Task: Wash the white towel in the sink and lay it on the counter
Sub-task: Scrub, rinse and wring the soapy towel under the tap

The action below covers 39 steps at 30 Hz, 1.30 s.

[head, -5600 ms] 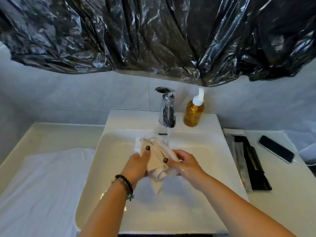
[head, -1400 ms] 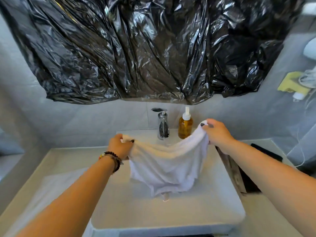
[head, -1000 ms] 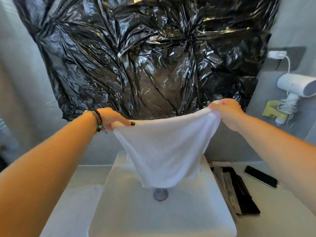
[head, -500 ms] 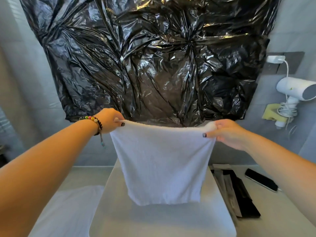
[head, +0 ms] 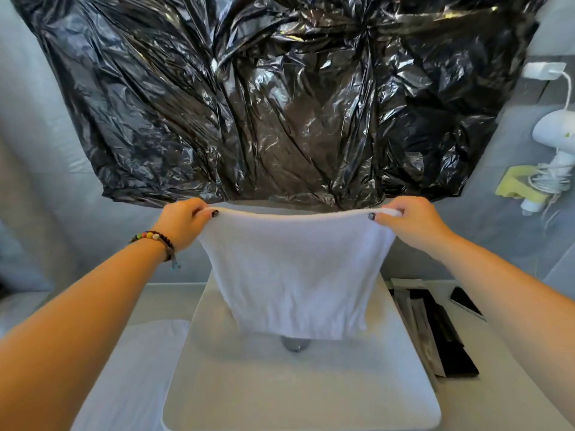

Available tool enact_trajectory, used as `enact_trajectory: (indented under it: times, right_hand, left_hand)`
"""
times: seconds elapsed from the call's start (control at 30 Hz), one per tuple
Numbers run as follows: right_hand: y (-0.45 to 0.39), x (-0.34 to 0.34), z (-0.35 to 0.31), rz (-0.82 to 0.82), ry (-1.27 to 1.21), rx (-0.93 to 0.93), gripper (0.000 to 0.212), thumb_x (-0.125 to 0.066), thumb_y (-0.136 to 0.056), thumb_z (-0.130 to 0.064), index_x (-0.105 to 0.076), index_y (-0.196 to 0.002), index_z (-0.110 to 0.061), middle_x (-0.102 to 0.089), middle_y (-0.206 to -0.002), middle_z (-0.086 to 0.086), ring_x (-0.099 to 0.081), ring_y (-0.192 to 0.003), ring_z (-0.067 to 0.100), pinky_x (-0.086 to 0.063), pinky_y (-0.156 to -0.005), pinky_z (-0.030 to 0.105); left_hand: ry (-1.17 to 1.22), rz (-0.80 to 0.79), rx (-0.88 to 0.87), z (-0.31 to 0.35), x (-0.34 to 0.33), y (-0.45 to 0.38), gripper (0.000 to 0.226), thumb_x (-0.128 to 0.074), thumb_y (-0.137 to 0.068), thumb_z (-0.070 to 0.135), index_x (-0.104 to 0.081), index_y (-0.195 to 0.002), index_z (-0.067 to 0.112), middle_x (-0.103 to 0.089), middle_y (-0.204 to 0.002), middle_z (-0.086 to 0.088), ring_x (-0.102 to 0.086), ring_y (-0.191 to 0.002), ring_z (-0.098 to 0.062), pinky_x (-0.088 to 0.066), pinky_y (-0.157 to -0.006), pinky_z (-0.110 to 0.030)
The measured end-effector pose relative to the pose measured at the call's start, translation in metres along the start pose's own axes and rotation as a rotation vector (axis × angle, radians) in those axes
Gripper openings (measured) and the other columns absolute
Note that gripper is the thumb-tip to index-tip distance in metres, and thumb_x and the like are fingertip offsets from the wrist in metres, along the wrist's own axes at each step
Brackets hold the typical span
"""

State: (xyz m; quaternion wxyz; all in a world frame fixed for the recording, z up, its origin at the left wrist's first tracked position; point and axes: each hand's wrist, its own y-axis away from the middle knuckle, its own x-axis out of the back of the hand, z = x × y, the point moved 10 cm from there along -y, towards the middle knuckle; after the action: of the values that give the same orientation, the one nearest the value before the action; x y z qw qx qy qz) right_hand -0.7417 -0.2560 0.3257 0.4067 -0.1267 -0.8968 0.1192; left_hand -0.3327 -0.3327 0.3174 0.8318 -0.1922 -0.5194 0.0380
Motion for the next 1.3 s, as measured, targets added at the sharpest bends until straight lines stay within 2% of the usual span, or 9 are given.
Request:
enact_trajectory:
  times: [0.27, 0.4, 0.57, 0.67, 0.9, 0.97, 1.07, 1.23, 1.3]
  right_hand:
    - [0.106, -0.056, 0.08, -0.352, -0.449, -0.286, 0.066, -0.083, -0.043, -0.069, -0.057, -0.067, -0.013, -0.046, -0.063, -0.002, -0.043, -0.063, 0.015, -0.033, -0.061, 0.031]
    - [0.144, -0.11, 0.108, -0.636, -0.347, -0.41, 0.033, -0.082, -0.074, -0.035, -0.058, -0.066, -0.015, -0.051, -0.06, -0.004, -0.048, -0.055, 0.008, -0.037, -0.053, 0.023]
    - [0.115, -0.143, 0.169, -0.307, -0.026, -0.517, 0.016, -0.075, -0.083, -0.019, -0.067, -0.089, -0.007, -0.066, -0.085, 0.008, -0.063, -0.084, 0.027, -0.047, -0.068, 0.036]
    - [0.114, -0.155, 0.174, -0.125, 0.123, -0.462, 0.044, -0.068, -0.088, -0.012, -0.053, -0.129, -0.008, -0.054, -0.128, 0.016, -0.054, -0.114, 0.031, -0.044, -0.091, 0.036]
    - [0.211, -0.245, 0.149, -0.955, 0.495, 0.028, 0.064, -0.049, -0.092, -0.039, -0.023, -0.15, -0.034, -0.006, -0.156, -0.017, 0.007, -0.15, 0.015, -0.003, -0.121, 0.038]
    - [0.22, -0.251, 0.148, -0.961, 0.567, 0.115, 0.059, -0.051, -0.092, -0.034, -0.031, -0.148, -0.035, -0.01, -0.156, -0.017, -0.002, -0.15, 0.017, -0.015, -0.12, 0.041]
    - [0.197, -0.261, 0.14, -0.812, 0.673, 0.244, 0.039, -0.075, -0.075, -0.032, -0.067, -0.113, -0.028, -0.063, -0.125, -0.007, -0.059, -0.118, 0.019, -0.056, -0.086, 0.033]
    - [0.111, -0.24, 0.169, -0.622, 0.246, -0.293, 0.019, -0.054, -0.087, -0.012, -0.062, -0.078, -0.026, -0.061, -0.083, -0.005, -0.06, -0.089, 0.022, -0.045, -0.071, 0.024]
    - [0.081, -0.221, 0.189, -0.404, 0.176, -0.449, 0.016, -0.063, -0.088, -0.015, -0.066, -0.101, -0.022, -0.066, -0.103, 0.002, -0.061, -0.097, 0.024, -0.049, -0.083, 0.028]
  left_hand:
    - [0.258, -0.601, 0.017, -0.015, -0.057, 0.107, 0.017, -0.073, -0.071, 0.045, -0.076, -0.072, 0.028, -0.067, -0.064, 0.01, -0.055, -0.057, 0.002, -0.043, -0.056, -0.015]
    - [0.168, -0.85, 0.079, -0.04, -0.12, 0.146, 0.012, -0.074, -0.08, 0.044, -0.074, -0.072, 0.035, -0.07, -0.07, 0.018, -0.061, -0.065, 0.004, -0.046, -0.063, -0.013]
    - [0.158, -0.534, 0.265, -0.078, -0.177, 0.118, 0.017, -0.074, -0.082, 0.039, -0.071, -0.091, 0.024, -0.07, -0.088, 0.008, -0.065, -0.088, -0.012, -0.046, -0.07, -0.019]
    - [0.131, -0.354, 0.35, -0.083, -0.21, 0.127, 0.043, -0.068, -0.089, 0.026, -0.053, -0.129, 0.018, -0.055, -0.128, -0.006, -0.056, -0.114, -0.023, -0.048, -0.095, -0.033]
    - [-0.221, -0.889, -0.288, -0.04, -0.291, 0.239, 0.075, -0.049, -0.078, 0.05, -0.032, -0.148, 0.032, -0.02, -0.158, 0.005, -0.022, -0.145, -0.02, -0.021, -0.12, -0.039]
    - [-0.328, -0.776, -0.416, -0.038, -0.287, 0.235, 0.064, -0.062, -0.075, 0.037, -0.049, -0.137, 0.03, -0.043, -0.148, 0.0, -0.046, -0.134, -0.024, -0.039, -0.109, -0.043]
    - [-0.272, -0.629, -0.537, -0.021, -0.284, 0.212, 0.039, -0.082, -0.062, 0.021, -0.069, -0.098, 0.024, -0.069, -0.103, 0.001, -0.068, -0.085, -0.02, -0.059, -0.062, -0.03]
    - [-0.118, -0.528, -0.032, -0.044, -0.27, 0.118, 0.024, -0.05, -0.094, 0.02, -0.065, -0.113, 0.021, -0.069, -0.109, -0.001, -0.063, -0.098, -0.024, -0.048, -0.08, -0.031]
    - [-0.036, -0.382, 0.174, -0.064, -0.259, 0.09, 0.028, -0.052, -0.094, 0.016, -0.06, -0.12, 0.018, -0.068, -0.114, -0.006, -0.06, -0.099, -0.025, -0.048, -0.084, -0.032]
